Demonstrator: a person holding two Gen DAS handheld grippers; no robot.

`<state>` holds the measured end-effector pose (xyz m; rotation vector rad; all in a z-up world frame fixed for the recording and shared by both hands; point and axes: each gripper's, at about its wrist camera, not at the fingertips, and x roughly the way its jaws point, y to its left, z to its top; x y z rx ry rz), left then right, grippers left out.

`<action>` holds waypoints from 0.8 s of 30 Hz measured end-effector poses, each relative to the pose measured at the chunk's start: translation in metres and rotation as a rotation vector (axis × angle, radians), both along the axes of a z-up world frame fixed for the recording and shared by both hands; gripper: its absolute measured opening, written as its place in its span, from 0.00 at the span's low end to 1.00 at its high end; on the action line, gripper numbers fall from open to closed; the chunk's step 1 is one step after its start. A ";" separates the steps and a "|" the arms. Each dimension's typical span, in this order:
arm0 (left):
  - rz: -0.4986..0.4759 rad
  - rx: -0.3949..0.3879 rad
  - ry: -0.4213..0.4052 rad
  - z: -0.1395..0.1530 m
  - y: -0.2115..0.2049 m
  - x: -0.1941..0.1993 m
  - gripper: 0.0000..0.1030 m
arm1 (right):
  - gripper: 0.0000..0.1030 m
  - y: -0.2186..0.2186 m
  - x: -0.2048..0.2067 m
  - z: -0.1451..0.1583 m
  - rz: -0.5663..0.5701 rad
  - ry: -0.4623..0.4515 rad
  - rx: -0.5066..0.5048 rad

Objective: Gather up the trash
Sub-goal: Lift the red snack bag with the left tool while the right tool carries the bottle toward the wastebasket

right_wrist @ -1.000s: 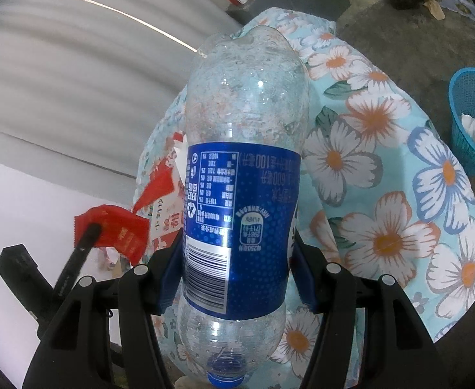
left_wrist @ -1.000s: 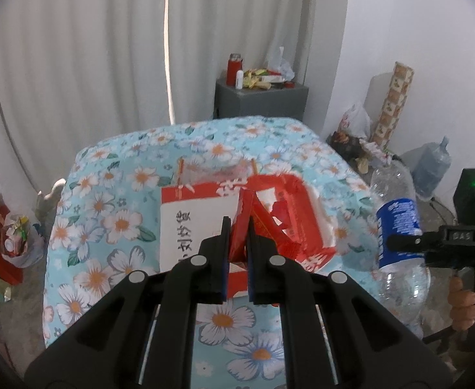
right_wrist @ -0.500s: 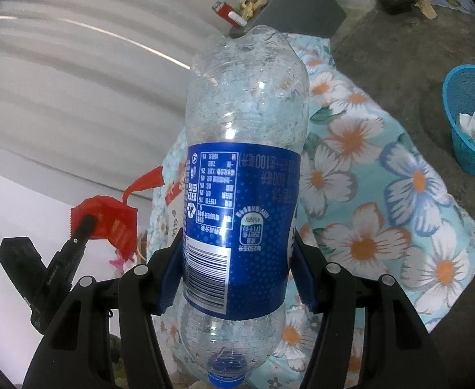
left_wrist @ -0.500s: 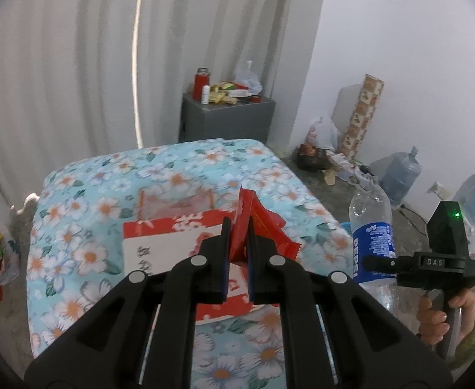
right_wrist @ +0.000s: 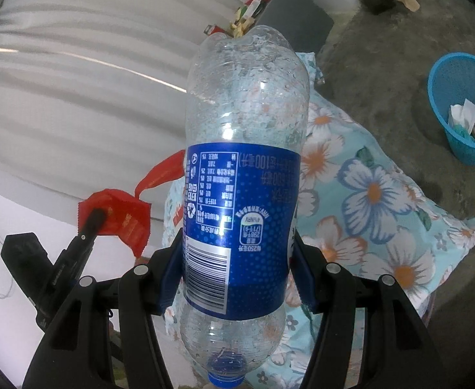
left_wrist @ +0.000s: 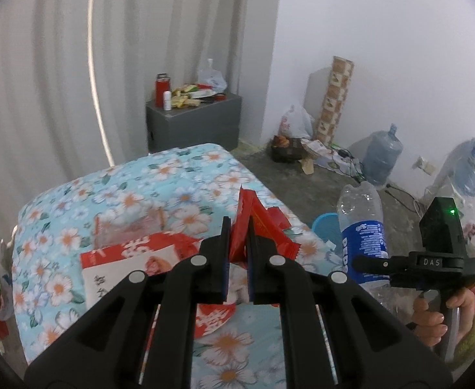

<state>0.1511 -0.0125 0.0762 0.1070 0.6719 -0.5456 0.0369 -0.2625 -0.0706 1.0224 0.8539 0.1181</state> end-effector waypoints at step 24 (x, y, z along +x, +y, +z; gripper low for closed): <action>-0.406 0.197 0.337 -0.121 -0.322 0.106 0.06 | 0.56 -0.178 -0.098 -0.137 -0.475 0.079 0.391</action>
